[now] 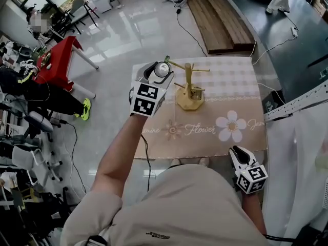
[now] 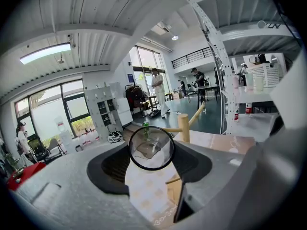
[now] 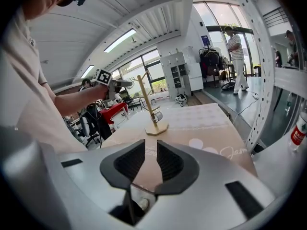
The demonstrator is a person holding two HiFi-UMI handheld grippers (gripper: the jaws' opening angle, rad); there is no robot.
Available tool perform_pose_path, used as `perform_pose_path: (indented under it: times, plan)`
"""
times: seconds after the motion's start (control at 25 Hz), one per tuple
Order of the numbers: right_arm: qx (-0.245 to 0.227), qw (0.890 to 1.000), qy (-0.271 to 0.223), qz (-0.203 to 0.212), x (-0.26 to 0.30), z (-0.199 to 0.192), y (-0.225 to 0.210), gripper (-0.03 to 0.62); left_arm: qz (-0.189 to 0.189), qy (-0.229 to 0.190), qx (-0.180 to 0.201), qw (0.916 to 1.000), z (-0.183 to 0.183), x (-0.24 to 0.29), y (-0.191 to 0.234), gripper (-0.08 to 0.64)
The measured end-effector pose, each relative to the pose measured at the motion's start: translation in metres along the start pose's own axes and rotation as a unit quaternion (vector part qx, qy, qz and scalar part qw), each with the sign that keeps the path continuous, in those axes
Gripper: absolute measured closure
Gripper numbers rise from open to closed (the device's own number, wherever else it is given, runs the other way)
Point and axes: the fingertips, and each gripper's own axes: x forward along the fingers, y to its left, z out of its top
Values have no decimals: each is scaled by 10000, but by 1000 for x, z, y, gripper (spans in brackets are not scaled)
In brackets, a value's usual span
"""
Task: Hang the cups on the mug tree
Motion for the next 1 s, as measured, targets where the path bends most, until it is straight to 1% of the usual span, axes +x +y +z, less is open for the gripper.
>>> perform_pose_path:
  times: [0.24,0.56,1.0]
  plan:
    - [53,10000,33,57,-2,1,-6,507,-14,34,103,9999,1,-2,-16,287]
    - [-45,9998,107,132,-5,0,-15,508,-70,110,149,9998,-6,3,-37,287]
    - [-40,9998,140,163,-19,-8,-28,508,-171,168,236,9994,-11,12,-62,287]
